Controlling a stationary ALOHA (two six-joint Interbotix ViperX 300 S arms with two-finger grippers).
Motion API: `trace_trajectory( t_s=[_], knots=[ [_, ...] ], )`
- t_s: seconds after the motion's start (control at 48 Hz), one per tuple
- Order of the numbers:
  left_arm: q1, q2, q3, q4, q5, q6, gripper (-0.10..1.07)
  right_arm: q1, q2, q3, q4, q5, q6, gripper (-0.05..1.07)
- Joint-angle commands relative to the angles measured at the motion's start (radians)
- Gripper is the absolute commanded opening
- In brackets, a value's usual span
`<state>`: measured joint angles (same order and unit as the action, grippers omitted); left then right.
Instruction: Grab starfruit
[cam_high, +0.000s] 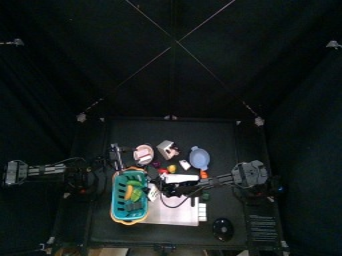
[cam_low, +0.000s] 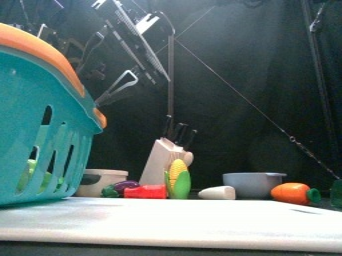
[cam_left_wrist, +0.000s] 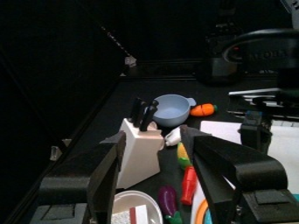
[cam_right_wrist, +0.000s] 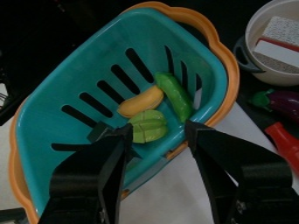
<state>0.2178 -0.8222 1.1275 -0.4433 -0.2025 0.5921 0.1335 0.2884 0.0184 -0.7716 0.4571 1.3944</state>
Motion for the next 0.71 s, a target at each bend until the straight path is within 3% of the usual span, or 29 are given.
trace_trajectory(
  t_s=[0.0,0.229,0.5,0.688],
  knots=[
    [-0.005,0.002,-0.017,-0.026,0.043,0.000,0.89,-0.002,-0.092,0.029,-0.011,0.011,-0.003,0.86],
    [-0.006,0.002,-0.083,-0.135,0.339,-0.003,0.89,0.003,-0.239,0.184,-0.040,0.044,0.002,0.86],
    [-0.008,0.006,-0.140,-0.319,0.683,-0.008,0.89,-0.006,-0.345,0.337,-0.041,0.044,0.008,0.86],
    [0.006,0.009,-0.201,-0.397,0.865,-0.081,0.88,-0.017,-0.385,0.407,-0.043,0.044,0.008,0.86]
  ],
)
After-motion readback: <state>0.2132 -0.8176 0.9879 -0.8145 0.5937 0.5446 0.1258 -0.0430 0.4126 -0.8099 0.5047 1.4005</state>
